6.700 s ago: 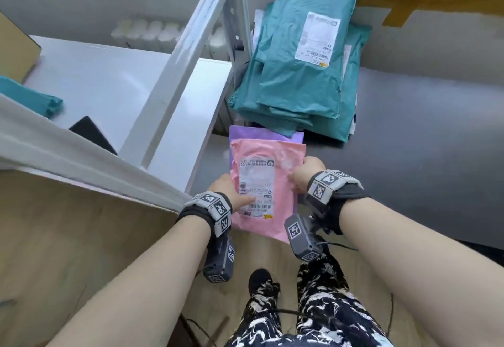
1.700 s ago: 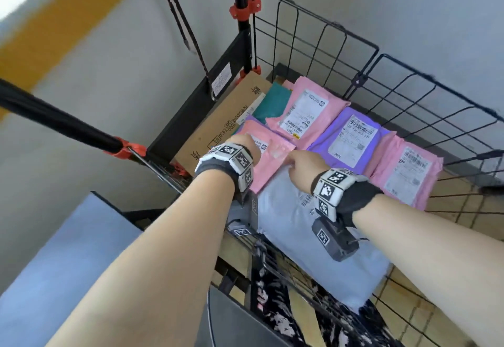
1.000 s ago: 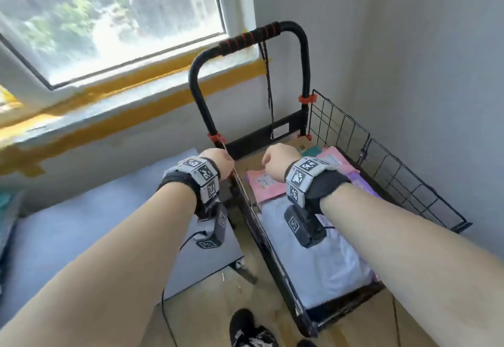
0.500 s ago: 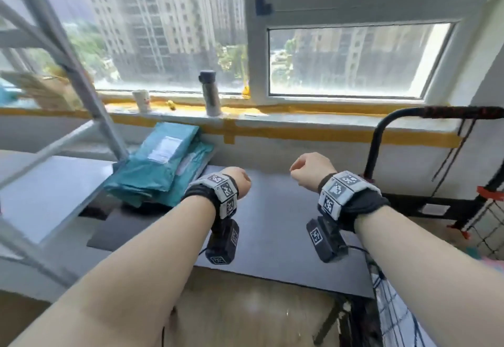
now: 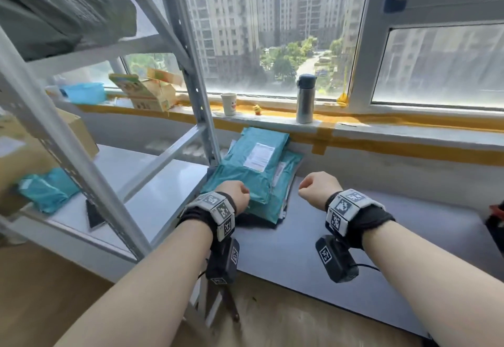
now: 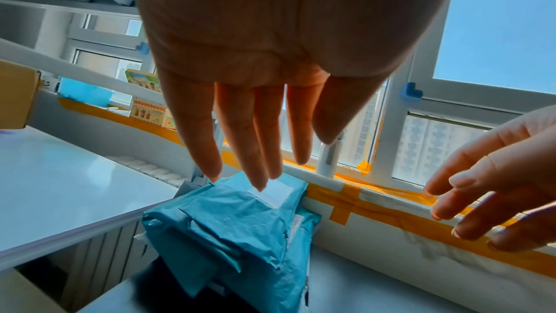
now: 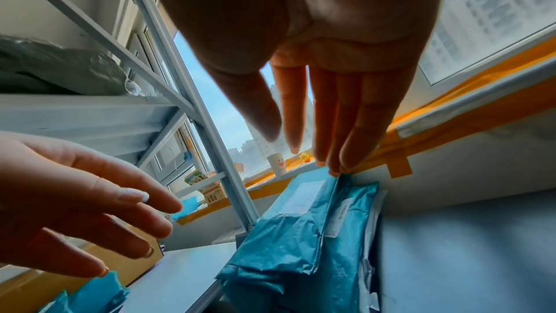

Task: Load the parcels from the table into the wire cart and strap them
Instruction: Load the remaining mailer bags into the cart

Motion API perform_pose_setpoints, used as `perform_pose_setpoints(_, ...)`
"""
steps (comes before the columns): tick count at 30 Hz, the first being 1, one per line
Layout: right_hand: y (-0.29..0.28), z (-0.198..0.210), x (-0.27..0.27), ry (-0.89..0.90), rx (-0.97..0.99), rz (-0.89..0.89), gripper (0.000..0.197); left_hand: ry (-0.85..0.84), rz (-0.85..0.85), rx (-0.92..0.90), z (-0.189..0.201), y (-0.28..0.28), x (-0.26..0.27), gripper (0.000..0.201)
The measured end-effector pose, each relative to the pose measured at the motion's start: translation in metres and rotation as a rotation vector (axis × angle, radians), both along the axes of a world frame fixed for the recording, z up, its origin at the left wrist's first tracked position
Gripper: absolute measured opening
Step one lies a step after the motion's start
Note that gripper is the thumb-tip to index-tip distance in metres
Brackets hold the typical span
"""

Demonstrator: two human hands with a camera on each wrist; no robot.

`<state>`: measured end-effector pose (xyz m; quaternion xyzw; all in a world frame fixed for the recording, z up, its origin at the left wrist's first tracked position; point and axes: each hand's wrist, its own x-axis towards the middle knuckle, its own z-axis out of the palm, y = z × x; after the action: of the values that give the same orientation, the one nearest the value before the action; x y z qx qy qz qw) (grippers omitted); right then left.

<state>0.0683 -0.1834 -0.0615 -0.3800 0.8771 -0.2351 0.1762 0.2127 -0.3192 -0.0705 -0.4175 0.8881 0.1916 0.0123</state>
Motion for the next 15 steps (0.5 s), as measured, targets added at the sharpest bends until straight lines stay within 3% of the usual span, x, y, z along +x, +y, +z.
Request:
perform_pose_setpoints(5,-0.052,-0.018,-0.018,-0.069,-0.003,-0.04,0.024,0.014,0.01,0.022,-0.01,-0.05,-0.015,0.033)
perform_pose_setpoints(11,-0.138,-0.047,-0.071,-0.342,-0.115,-0.138,0.026,-0.009,0.086,0.031,-0.025,-0.126,-0.059,0.036)
perform_pose_setpoints(15,-0.195,-0.071,-0.104,-0.531,-0.117,-0.205,0.045,-0.079,0.135,0.081,-0.042,-0.17,-0.086,0.039)
